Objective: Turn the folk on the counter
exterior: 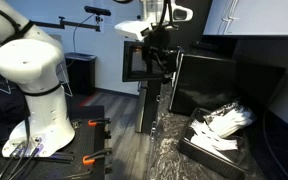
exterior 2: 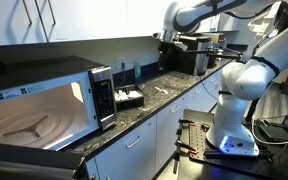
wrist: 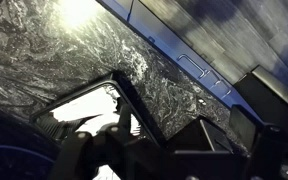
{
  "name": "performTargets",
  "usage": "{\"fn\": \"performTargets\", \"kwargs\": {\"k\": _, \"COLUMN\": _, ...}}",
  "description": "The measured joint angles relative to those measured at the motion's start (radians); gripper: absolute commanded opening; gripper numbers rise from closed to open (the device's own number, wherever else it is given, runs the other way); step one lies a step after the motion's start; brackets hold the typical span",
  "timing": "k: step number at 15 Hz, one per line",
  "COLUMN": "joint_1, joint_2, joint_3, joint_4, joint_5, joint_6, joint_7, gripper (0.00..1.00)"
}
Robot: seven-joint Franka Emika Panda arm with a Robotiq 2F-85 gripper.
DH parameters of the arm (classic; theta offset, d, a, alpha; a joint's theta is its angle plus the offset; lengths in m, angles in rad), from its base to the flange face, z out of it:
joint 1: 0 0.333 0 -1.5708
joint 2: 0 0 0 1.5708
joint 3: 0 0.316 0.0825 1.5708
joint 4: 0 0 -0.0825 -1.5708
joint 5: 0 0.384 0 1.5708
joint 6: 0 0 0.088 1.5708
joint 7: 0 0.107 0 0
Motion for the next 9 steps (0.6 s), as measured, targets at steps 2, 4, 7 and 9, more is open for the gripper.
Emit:
{"fn": "performTargets", "kwargs": {"k": 2, "joint_1": 0.0, "joint_2": 0.0, "joint_3": 0.0, "joint_4": 0.0, "joint_5": 0.0, "joint_6": 0.0, "joint_7": 0.0, "gripper": 1.0}}
{"fn": "performTargets", "kwargs": {"k": 4, "joint_1": 0.0, "joint_2": 0.0, "joint_3": 0.0, "joint_4": 0.0, "joint_5": 0.0, "joint_6": 0.0, "joint_7": 0.0, "gripper": 1.0}}
{"fn": "performTargets", "kwargs": {"k": 7, "joint_1": -0.003, "joint_2": 0.001, "joint_3": 0.0, "joint_4": 0.0, "joint_5": 0.004, "joint_6": 0.0, "joint_7": 0.011, "gripper": 1.0}}
{"fn": "performTargets", "kwargs": {"k": 9, "joint_1": -0.018, "joint_2": 0.012, "joint_3": -0.001, "joint_4": 0.003, "joint_5": 0.018, "joint_6": 0.009, "joint_7": 0.057, "gripper": 1.0}}
